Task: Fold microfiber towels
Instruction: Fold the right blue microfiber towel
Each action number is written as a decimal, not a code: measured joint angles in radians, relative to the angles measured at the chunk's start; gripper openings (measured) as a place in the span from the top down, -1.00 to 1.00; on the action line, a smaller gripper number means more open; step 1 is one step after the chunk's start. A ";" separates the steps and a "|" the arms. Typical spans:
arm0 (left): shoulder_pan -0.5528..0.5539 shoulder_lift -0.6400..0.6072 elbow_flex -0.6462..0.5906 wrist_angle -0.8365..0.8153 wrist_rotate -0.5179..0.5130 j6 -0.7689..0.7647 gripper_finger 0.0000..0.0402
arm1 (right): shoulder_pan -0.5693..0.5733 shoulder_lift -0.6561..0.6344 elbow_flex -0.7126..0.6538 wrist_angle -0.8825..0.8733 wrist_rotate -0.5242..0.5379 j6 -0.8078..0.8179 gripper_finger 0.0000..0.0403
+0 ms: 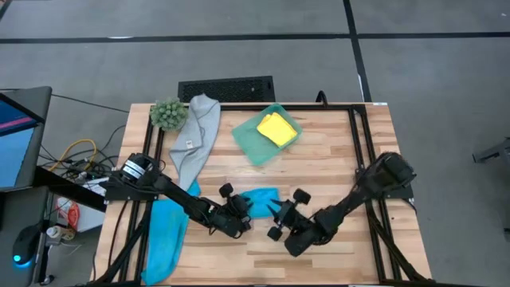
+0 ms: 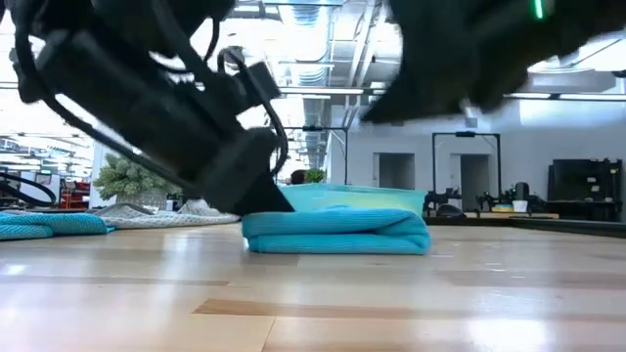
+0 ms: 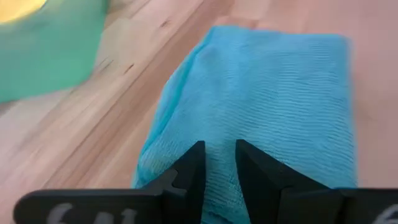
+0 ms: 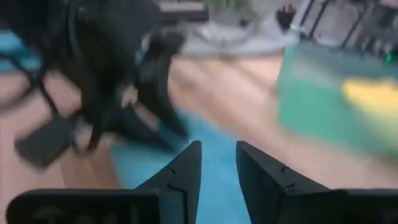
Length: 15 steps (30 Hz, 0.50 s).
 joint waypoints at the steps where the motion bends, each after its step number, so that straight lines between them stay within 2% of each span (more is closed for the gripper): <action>1: -0.002 -0.016 0.000 -0.003 0.012 0.021 0.59 | -0.007 -0.047 0.000 -0.020 -0.009 -0.049 0.38; 3: -0.002 -0.054 0.000 0.000 0.040 0.071 0.59 | -0.037 -0.143 0.000 -0.080 -0.098 -0.133 0.38; 4: -0.003 -0.074 0.001 -0.006 0.055 0.090 0.59 | -0.065 -0.196 0.000 -0.118 -0.184 -0.173 0.38; 7: -0.007 -0.143 0.001 -0.056 0.104 0.139 0.59 | -0.182 -0.327 0.001 -0.173 -0.530 -0.266 0.37; 10: -0.023 -0.213 0.002 -0.142 0.111 0.154 0.54 | -0.287 -0.381 0.001 -0.164 -0.772 -0.361 0.26; 12: -0.042 -0.254 0.002 -0.210 0.123 0.140 0.49 | -0.335 -0.388 0.001 -0.156 -0.869 -0.457 0.13; 15: -0.079 -0.303 0.002 -0.315 0.155 0.075 0.40 | -0.381 -0.371 0.001 -0.150 -0.911 -0.576 -0.10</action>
